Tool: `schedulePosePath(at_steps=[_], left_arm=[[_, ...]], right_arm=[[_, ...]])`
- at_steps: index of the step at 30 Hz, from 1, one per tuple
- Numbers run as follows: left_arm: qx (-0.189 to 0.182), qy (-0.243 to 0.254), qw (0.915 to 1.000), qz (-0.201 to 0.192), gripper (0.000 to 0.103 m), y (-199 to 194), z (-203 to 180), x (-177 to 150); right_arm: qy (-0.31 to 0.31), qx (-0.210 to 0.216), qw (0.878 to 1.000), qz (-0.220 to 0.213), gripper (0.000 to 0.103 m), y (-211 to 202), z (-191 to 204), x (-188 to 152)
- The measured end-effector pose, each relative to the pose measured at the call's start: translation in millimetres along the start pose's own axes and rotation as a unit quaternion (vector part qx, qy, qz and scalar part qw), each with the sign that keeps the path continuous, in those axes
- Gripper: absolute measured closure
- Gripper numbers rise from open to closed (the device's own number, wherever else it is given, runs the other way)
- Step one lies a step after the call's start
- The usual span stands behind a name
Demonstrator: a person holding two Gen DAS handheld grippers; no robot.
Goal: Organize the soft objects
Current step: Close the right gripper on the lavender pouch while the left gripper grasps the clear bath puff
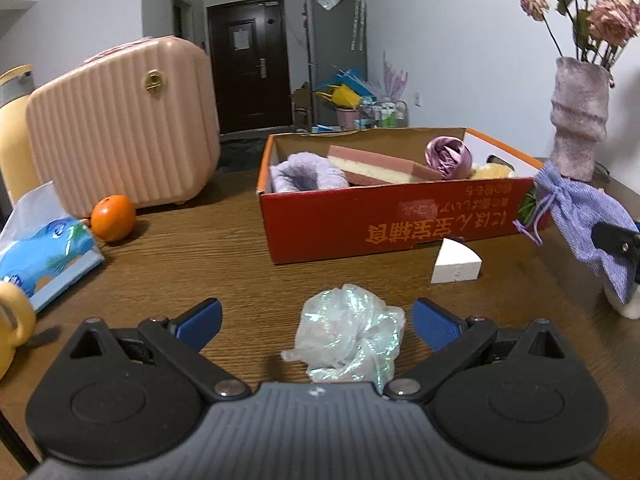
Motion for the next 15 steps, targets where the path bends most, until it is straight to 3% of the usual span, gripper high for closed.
schedulePosePath(at_steps=[3,11,15], left_arm=[[-0.001,0.01,0.9999,0.0,0.001,3.2,-3.6,0.4],[-0.024,0.016,0.9994,0.017,0.021,13.3,-8.2,-2.8],[-0.043,0.007,0.9984,0.036,0.047,20.5,-7.3,-6.6]], right_arm=[[0.006,-0.001,1.0,0.002,0.076,1.4,3.9,-0.8],[0.005,0.003,1.0,0.005,0.076,2.4,14.5,-3.8],[0.006,0.004,1.0,0.005,0.076,2.2,19.5,-4.7]])
Point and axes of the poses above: each gripper's, at about its wrist camera, not at the fingertips, and y roughly the way its jaws point, z to its left, x to its top, the point moved 5 cm from there along y, roughly the way its jaws point, and after that the axes turned 12 degrees about y, right-handed, at the moved point
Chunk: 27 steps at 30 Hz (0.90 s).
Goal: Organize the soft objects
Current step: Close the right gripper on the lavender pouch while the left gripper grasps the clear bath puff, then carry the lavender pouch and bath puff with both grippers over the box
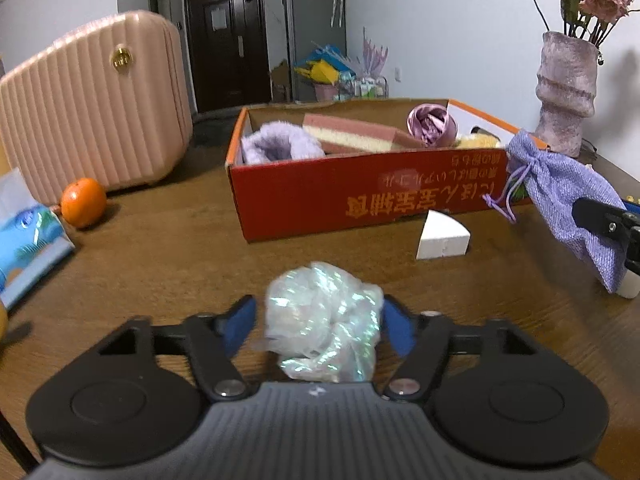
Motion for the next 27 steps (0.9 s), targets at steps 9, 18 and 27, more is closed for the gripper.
schedulePosePath(at_steps=[9,18,27], left_arm=[[-0.001,-0.012,0.9999,-0.004,0.055,-0.4,3.5,-0.2],[0.018,-0.046,0.9972,-0.057,0.055,-26.1,11.7,12.5],[0.039,-0.072,0.9914,-0.102,0.055,-49.8,18.1,33.0]], right_arm=[[0.004,0.003,1.0,-0.005,0.076,-2.2,5.5,-0.2],[0.014,0.013,1.0,-0.02,0.076,-8.4,10.8,2.8],[0.03,0.021,0.998,-0.051,0.076,-13.9,11.0,13.2]])
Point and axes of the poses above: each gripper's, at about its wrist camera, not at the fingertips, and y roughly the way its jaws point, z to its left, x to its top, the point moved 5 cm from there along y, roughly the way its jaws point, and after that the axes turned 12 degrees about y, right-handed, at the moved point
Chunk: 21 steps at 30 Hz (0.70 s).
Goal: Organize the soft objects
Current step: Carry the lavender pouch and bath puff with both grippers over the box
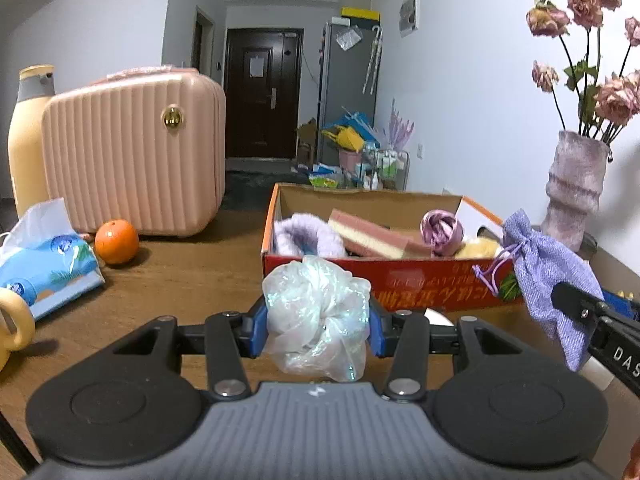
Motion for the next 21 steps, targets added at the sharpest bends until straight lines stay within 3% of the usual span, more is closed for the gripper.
schedulePosePath(at_steps=[21], left_arm=[[0.004,-0.041,0.9976,-0.055,0.055,0.7,-15.1,43.6]], right_arm=[[0.023,-0.001,0.999,-0.044,0.076,15.9,-5.1,24.2]])
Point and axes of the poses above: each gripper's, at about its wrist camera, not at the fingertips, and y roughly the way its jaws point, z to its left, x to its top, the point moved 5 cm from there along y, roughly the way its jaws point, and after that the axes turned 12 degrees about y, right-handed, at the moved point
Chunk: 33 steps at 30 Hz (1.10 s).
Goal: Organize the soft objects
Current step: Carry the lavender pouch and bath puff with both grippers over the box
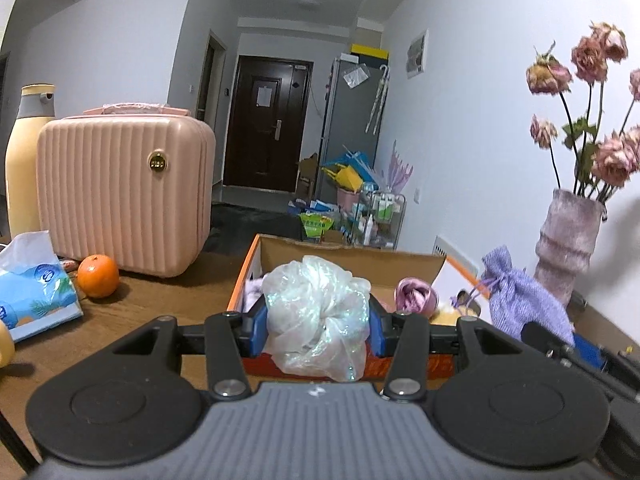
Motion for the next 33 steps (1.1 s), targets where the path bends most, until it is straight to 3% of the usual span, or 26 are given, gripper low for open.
schedulePosePath(at_steps=[33], left_arm=[[0.005,-0.015,0.9995,-0.028,0.055,75.3,-23.7,37.7]], right_arm=[[0.014,-0.006,1.0,-0.018,0.076,80.0,-6.6,20.8]])
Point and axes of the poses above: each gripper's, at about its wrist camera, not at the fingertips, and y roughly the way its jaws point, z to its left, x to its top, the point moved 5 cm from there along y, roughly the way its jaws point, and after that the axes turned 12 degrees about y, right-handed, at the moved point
